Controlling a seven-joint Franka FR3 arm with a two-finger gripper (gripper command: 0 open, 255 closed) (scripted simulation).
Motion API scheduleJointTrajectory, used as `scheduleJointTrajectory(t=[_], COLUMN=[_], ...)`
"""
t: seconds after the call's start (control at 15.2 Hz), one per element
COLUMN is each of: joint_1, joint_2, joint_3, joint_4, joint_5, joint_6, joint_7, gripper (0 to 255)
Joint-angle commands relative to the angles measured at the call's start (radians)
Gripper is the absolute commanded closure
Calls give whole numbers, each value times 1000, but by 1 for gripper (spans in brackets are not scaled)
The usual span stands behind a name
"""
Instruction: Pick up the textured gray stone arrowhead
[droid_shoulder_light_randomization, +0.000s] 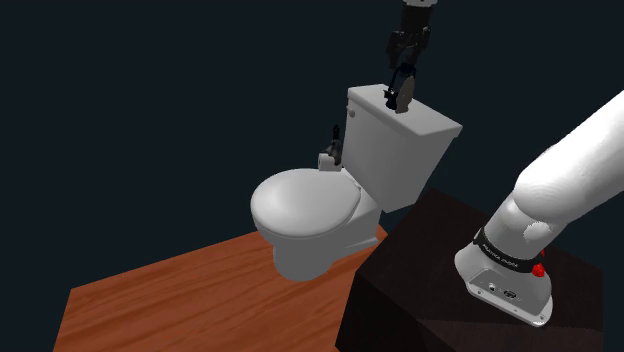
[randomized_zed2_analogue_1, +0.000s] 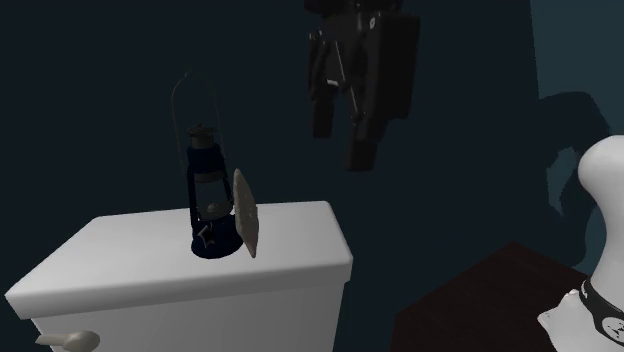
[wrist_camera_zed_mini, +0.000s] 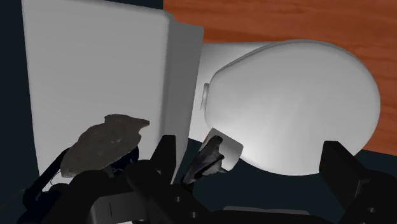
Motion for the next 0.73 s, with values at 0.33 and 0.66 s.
scheduleJointTrajectory(t=[0.33,0.66], joint_1=[-63,-125], joint_2=[225,389], joint_3=[-89,-142], joint_4=[198,350], joint_5=[70,141], joint_6=[0,-18], joint_7=[-28,-53], gripper=[0,0])
